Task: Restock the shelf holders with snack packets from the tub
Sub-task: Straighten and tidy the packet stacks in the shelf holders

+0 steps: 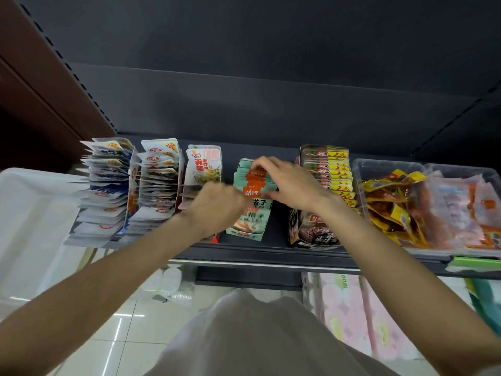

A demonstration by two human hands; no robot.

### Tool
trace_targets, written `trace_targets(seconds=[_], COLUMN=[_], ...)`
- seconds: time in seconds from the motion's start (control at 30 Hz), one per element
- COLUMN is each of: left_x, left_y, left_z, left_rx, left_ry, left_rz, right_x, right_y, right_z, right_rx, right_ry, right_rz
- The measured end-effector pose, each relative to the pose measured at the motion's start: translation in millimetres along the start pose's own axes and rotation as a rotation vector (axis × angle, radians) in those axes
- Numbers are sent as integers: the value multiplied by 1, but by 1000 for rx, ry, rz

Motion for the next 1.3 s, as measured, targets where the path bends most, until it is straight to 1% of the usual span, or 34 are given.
trace_targets(seconds=[0.03, 0.1, 0.17, 0.2, 0.23, 0.27, 0.3, 0.33, 0.37, 0.4, 0.47, 0.5, 0.53, 0.57, 0.67, 0.77, 0.87, 0.97, 1.03, 1.1, 1.17, 1.3], left_x=[-8, -18, -17, -16, -16, -18, -18, -15, -9, 1, 25, 35, 42, 46, 54, 54, 50, 53, 58, 65, 71, 68], left_y=[-9, -17, -9, -7, -8, -11, -15, -17, -16, -13, -1, 4, 7, 8, 10, 15, 20, 16, 13, 11, 8, 2], left_z=[-1, -1, -1, -1, 1, 5, 10, 14, 16, 18, 19, 20, 21, 23, 27, 32, 35, 33, 30, 26, 23, 8], left_rx=[-35, -46, -36, -68, -130, -218, -324, -429, -518, -600, -761, -819, -861, -887, -885, -881, -871, -926, -941, -919, -904, -854], left_ry=[47, 99, 86, 103, 148, 212, 272, 312, 329, 318, 267, 281, 319, 357, 433, 504, 555, 498, 456, 436, 427, 416], left_rz=[45, 118, 139, 167, 206, 257, 330, 432, 561, 727, 1145, 1348, 1496, 1579, 1751, 1822, 1801, 1734, 1809, 1888, 1905, 1881], right_x=[-1, -2, -5, -9, -15, -18, -16, -7, 9, 26, 56, 66, 70, 71, 70, 71, 64, 63, 65, 65, 67, 63], right_y=[-1, -1, 0, 0, 0, 1, 0, -3, -8, -15, -26, -25, -23, -23, -27, -31, -26, -16, -12, -15, -19, -18], right_z=[1, 4, 9, 14, 22, 33, 46, 60, 70, 76, 78, 76, 72, 67, 55, 56, 58, 56, 59, 58, 54, 45], right_rx=[0, 24, 73, 108, 154, 219, 299, 374, 432, 473, 514, 529, 539, 534, 474, 489, 486, 520, 556, 524, 483, 468], right_ry=[-10, -49, -52, 2, 103, 237, 371, 467, 500, 484, 396, 372, 370, 381, 434, 486, 512, 472, 436, 417, 411, 477], right_rz=[-22, -63, -93, -116, -171, -294, -489, -721, -907, -998, -1008, -1001, -1011, -1038, -1134, -1115, -1036, -971, -963, -1067, -1193, -1237])
Point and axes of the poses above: each hand's wrist, its own z-axis away from the middle knuckle, its own x-axis out of the palm, y = z × x, the point moved 8 cm from there along -z, towards the middle knuckle, and after that the axes turned 4 degrees about -z, right-handed, at the moved point
